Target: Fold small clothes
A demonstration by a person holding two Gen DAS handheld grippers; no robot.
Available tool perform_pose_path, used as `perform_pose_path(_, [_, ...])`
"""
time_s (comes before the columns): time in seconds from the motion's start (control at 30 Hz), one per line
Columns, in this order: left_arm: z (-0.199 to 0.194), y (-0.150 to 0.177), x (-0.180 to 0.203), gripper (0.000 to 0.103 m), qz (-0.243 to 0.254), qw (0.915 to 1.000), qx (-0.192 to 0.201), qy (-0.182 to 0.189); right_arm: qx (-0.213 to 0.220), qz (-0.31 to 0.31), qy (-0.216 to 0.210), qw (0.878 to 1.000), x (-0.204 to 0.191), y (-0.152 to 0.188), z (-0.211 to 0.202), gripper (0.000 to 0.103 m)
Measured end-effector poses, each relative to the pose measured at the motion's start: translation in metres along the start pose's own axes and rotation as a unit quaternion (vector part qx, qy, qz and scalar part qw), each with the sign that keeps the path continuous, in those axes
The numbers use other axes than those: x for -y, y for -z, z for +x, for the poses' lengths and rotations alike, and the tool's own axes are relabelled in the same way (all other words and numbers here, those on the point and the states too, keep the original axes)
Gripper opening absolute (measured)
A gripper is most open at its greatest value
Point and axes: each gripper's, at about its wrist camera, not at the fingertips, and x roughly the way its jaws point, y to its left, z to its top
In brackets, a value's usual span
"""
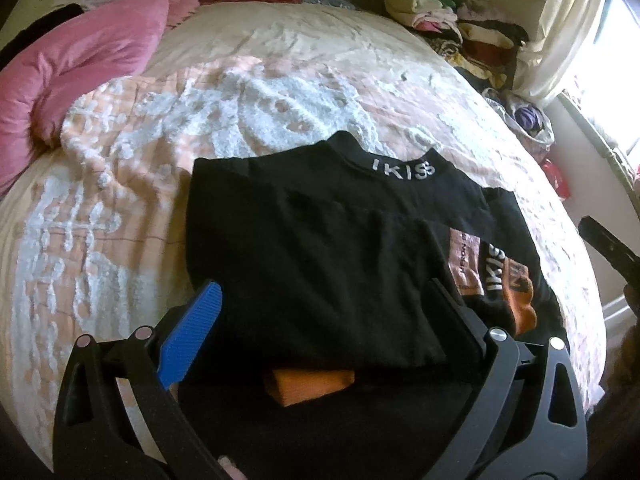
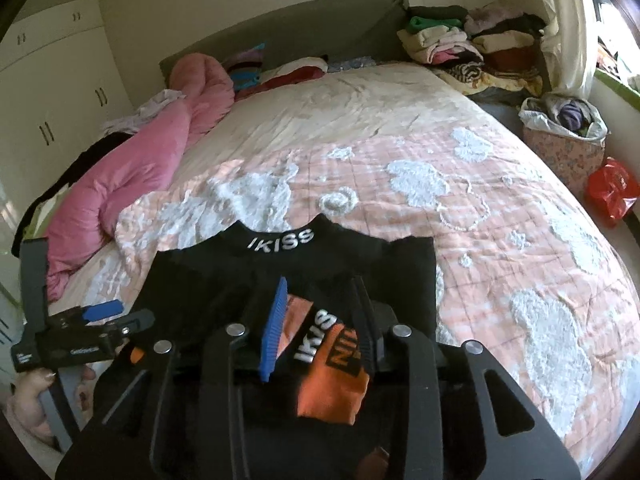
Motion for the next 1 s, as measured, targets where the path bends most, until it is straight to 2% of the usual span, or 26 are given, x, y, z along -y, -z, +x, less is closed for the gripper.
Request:
perform_pose_path(0.1, [0.006, 0.003, 0.002, 0.091, 0.009, 0.9999, -0.008, -0.005, -0.021, -0.008, -0.019, 1.000, -0.009, 0.011, 0.005, 0.032])
perform_pose_path(0.2, [0.013, 0.008, 0.003, 0.083, 0.017, 0.9997, -0.019, -0.006, -0.046, -0.012, -0.038, 0.998, -0.020, 0.025, 0.016, 0.032])
perform_pose_path(0.27, [0.017, 0.012, 0.003, 0.070, 0.026, 0.9993, -0.026, -0.008, -0.063, -0.010, -0.047, 0.997, -0.026, 0.033, 0.025, 0.037])
perform_pose_path(0.3, [0.019, 0.014, 0.004, 0.068, 0.029, 0.9991, -0.029, -0.010, -0.075, -0.006, -0.054, 0.996, -0.029, 0.038, 0.030, 0.042])
perform_pose_path(0.37, [0.023, 0.018, 0.002, 0.065, 0.033, 0.9988, -0.034, -0.013, -0.088, -0.003, -0.062, 0.994, -0.036, 0.044, 0.038, 0.043])
perform_pose_path(0.5, [0.028, 0.022, -0.005, 0.063, 0.027, 0.9988, -0.039, -0.009, -0.101, -0.003, -0.064, 0.993, -0.041, 0.052, 0.047, 0.045])
perform_pose_path(0.67, [0.030, 0.025, -0.008, 0.063, 0.022, 0.9990, -0.040, -0.004, -0.135, 0.022, 0.003, 0.991, -0.017, 0.065, 0.067, 0.053])
perform_pose_path(0.77, [0.031, 0.026, -0.008, 0.063, 0.022, 0.9990, -0.040, -0.004, -0.122, 0.071, -0.029, 0.990, 0.000, 0.070, 0.065, 0.053])
perform_pose_path(0.87, [0.031, 0.026, -0.008, 0.063, 0.021, 0.9990, -0.040, -0.005, -0.113, 0.066, -0.025, 0.991, -0.003, 0.069, 0.058, 0.053])
perform_pose_path(1.0, [0.031, 0.025, -0.006, 0.063, 0.021, 0.9990, -0.039, -0.007, -0.091, 0.066, -0.028, 0.993, -0.007, 0.067, 0.043, 0.060])
